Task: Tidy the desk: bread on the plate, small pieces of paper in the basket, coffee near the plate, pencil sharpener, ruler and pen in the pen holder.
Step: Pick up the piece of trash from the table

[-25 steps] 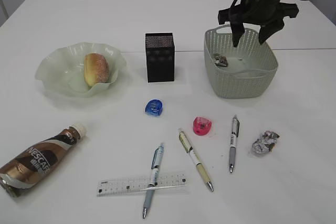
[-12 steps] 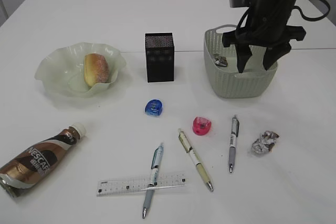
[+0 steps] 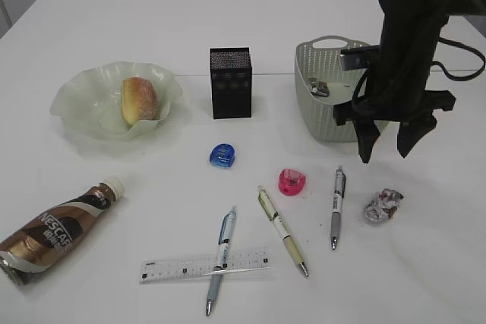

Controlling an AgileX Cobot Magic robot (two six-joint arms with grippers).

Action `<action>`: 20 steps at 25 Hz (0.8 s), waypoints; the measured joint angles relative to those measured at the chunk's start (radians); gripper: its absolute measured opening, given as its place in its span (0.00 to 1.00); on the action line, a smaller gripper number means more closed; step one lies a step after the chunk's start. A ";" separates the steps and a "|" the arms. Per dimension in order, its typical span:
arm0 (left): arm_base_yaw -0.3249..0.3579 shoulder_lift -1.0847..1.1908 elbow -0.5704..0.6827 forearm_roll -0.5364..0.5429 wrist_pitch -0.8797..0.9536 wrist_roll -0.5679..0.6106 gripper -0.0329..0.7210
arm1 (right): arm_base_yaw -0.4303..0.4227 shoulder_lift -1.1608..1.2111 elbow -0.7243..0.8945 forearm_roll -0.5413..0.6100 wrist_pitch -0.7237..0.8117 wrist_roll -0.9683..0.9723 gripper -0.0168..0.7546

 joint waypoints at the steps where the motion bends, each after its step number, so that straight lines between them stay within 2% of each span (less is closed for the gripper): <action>1: 0.000 0.000 0.000 0.000 0.000 0.000 0.50 | 0.000 0.000 0.018 0.000 0.000 -0.002 0.60; 14: 0.000 0.000 0.000 0.015 0.000 0.000 0.50 | 0.000 -0.004 0.155 -0.006 -0.011 -0.039 0.60; 20: 0.000 0.000 0.000 0.017 0.000 0.000 0.50 | 0.000 -0.006 0.191 -0.027 -0.090 -0.045 0.60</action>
